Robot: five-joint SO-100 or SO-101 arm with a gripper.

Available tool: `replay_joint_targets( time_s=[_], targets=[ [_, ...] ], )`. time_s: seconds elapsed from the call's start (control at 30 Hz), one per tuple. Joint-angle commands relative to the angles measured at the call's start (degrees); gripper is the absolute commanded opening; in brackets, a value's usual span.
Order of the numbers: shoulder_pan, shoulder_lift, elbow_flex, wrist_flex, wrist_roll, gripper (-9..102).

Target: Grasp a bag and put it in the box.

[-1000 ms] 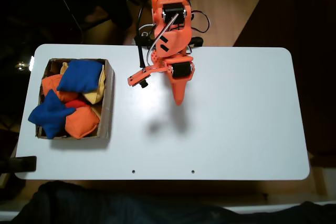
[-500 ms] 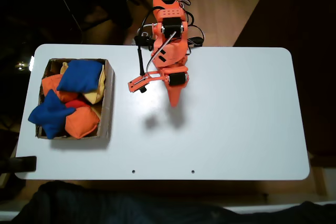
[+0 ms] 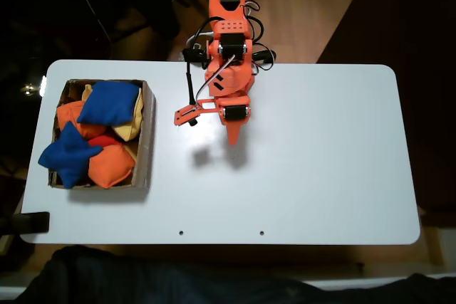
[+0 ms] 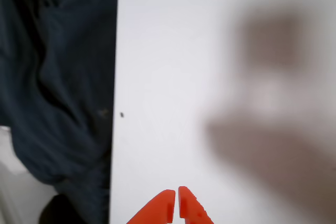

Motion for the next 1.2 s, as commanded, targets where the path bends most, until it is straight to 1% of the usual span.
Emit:
replay_joint_targets(
  time_s=[0.0,0.43,0.87,1.17],
  targets=[
    [0.09,0.97,0.97,0.09,1.49,0],
    [-0.26,5.27,7.29,3.52,4.48,0],
    [0.00,9.76,7.21,12.04,4.22,0],
    [0.35,12.57,7.56,13.45,4.39,0]
  ],
)
